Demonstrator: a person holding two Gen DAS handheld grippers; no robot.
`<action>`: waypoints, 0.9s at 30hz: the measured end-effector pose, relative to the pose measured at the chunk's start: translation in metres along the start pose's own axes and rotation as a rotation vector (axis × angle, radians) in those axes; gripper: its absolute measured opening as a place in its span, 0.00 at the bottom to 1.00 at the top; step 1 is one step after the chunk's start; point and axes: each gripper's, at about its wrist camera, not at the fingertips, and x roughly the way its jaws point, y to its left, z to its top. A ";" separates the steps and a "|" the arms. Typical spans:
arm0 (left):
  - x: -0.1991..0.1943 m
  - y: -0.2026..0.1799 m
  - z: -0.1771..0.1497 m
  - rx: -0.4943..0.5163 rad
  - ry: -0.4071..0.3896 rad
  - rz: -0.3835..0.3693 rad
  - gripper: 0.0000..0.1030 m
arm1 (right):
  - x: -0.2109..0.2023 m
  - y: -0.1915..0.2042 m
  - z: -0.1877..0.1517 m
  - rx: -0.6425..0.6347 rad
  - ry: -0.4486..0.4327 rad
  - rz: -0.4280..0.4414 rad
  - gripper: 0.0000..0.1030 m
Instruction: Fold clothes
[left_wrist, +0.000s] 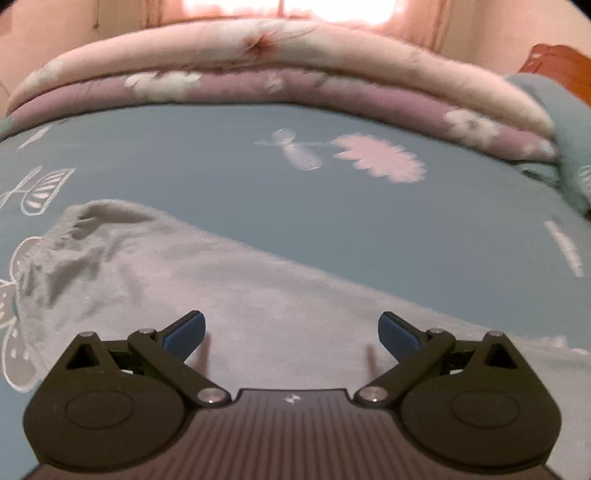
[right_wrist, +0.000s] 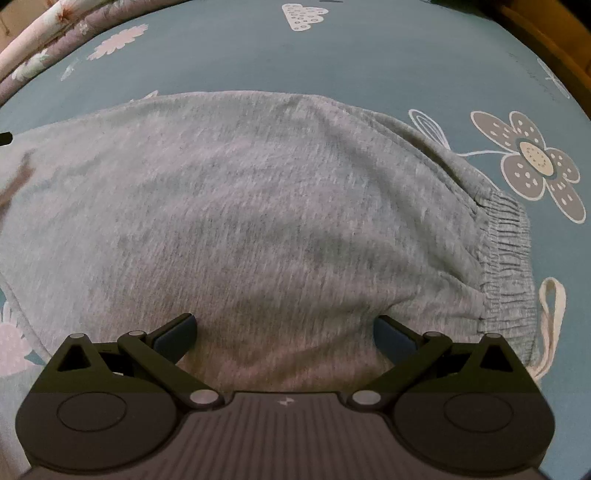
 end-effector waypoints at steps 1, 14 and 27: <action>0.006 0.005 0.001 0.009 0.013 0.000 0.96 | 0.001 0.001 0.000 -0.002 0.002 -0.008 1.00; 0.003 0.002 -0.015 0.012 0.089 -0.180 0.98 | 0.006 0.009 0.006 0.023 0.024 -0.066 1.00; 0.012 0.103 0.040 -0.171 -0.026 0.040 0.98 | 0.006 0.013 0.002 0.041 -0.011 -0.089 1.00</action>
